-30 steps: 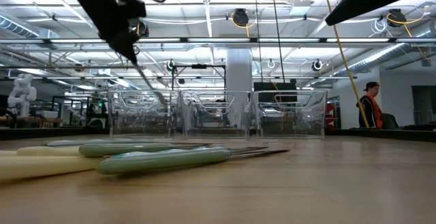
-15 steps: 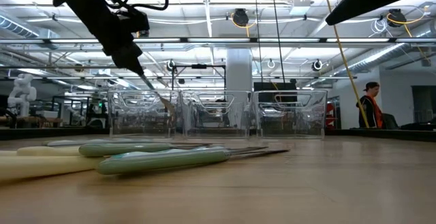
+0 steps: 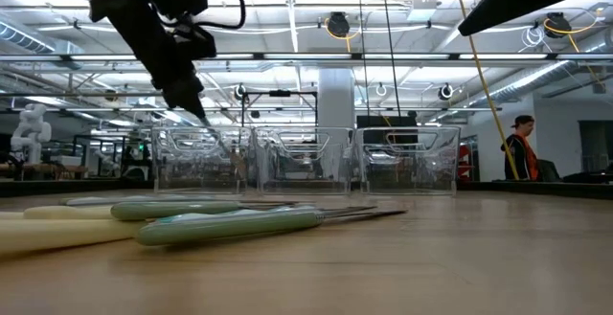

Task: Sort silverware by color (type)
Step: Put the blue patterned knife into the left transparent bin

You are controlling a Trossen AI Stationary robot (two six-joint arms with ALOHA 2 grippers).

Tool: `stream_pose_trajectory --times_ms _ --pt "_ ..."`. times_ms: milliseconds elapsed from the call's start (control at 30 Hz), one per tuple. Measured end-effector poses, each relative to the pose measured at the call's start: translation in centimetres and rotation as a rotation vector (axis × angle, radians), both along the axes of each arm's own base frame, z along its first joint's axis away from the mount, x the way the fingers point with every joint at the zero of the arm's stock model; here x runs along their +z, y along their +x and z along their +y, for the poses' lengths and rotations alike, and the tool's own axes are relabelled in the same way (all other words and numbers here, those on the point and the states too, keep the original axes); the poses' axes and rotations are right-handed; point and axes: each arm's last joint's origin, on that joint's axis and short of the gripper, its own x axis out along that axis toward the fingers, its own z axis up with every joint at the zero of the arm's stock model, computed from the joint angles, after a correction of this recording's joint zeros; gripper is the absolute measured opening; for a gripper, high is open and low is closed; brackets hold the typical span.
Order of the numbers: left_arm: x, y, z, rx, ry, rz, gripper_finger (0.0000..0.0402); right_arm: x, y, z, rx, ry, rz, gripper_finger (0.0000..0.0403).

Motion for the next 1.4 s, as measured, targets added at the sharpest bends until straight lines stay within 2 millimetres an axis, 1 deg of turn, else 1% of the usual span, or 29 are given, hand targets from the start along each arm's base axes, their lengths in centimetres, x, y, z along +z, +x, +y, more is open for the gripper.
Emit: stream_pose_trajectory --times_ms 100,367,467,633,733,800,933,1033,1167,1267,1400 --pt "-0.4 0.3 0.1 -0.001 -0.004 0.011 0.0058 0.0 0.0 0.0 0.000 -0.001 0.001 0.0009" --pt "-2.1 1.1 0.3 0.010 -0.028 0.078 0.0064 0.0 0.0 0.0 -0.001 0.002 -0.001 0.0009" --pt "-2.5 1.3 0.3 0.021 -0.037 0.083 0.0086 0.0 0.0 0.0 -0.001 0.002 -0.001 0.0009" --pt "-2.6 1.4 0.4 0.045 -0.043 0.060 0.0144 0.0 0.0 0.0 -0.001 0.001 -0.001 0.0009" --pt "-2.6 1.4 0.4 0.046 -0.041 0.060 0.0172 0.0 0.0 0.0 -0.001 0.001 0.000 0.0009" --pt "-2.6 1.4 0.4 0.048 -0.043 0.058 0.0183 0.0 0.0 0.0 -0.002 0.000 0.001 0.0009" --pt "-2.4 1.3 0.1 0.046 -0.048 0.042 0.0188 0.0 0.0 0.0 -0.001 0.000 0.002 0.0009" --pt "-1.7 1.2 -0.7 0.055 -0.064 -0.027 0.0188 0.0 0.0 0.0 -0.001 0.000 0.002 0.0009" --pt "-0.3 0.8 -2.2 0.083 -0.114 -0.179 0.0188 0.0 0.0 0.0 -0.001 0.000 0.002 0.0009" --pt "0.4 0.6 -4.0 0.044 -0.152 -0.245 0.0188 0.0 0.0 0.0 -0.004 0.004 0.000 0.0009" --pt "0.5 0.5 -7.2 -0.071 -0.194 -0.245 0.0188 0.0 0.0 0.0 -0.015 0.020 -0.004 0.0009"
